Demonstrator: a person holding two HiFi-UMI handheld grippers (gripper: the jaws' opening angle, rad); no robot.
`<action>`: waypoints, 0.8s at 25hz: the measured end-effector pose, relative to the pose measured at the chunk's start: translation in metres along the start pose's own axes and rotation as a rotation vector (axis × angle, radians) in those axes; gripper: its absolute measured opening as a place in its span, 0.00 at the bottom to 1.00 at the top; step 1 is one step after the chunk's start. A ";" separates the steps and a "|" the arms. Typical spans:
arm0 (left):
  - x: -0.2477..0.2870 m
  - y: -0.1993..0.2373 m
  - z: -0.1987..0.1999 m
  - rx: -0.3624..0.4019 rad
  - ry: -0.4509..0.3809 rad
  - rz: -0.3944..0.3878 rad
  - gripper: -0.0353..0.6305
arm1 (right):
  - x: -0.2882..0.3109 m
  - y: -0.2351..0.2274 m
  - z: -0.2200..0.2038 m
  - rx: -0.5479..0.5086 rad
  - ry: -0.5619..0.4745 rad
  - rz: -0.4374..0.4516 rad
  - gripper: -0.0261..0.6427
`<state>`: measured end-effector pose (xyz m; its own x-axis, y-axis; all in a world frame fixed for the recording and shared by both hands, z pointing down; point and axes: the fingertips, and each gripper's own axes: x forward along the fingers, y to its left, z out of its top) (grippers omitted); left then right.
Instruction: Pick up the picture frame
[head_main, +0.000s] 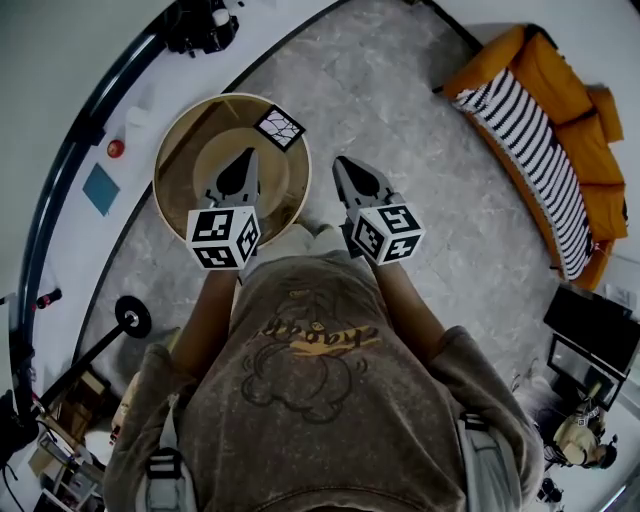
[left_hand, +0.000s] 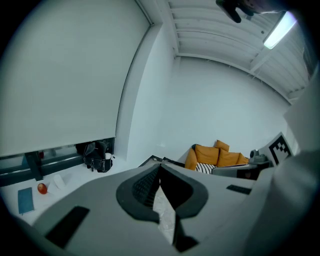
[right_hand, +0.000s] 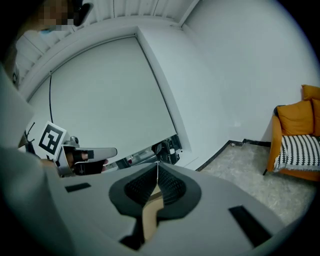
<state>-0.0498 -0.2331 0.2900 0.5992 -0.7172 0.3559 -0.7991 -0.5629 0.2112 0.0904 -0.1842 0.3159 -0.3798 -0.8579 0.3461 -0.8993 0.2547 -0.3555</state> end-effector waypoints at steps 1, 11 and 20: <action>0.002 -0.001 0.002 0.000 0.002 0.003 0.08 | 0.001 -0.002 0.002 -0.001 0.000 0.004 0.07; 0.019 -0.003 0.004 -0.021 0.018 0.039 0.08 | 0.019 -0.017 0.016 -0.019 0.027 0.051 0.07; 0.044 0.010 -0.012 -0.041 0.056 0.068 0.08 | 0.049 -0.033 0.009 -0.013 0.066 0.068 0.07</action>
<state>-0.0318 -0.2655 0.3189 0.5410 -0.7284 0.4204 -0.8397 -0.4959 0.2212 0.1038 -0.2384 0.3372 -0.4528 -0.8074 0.3783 -0.8737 0.3171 -0.3689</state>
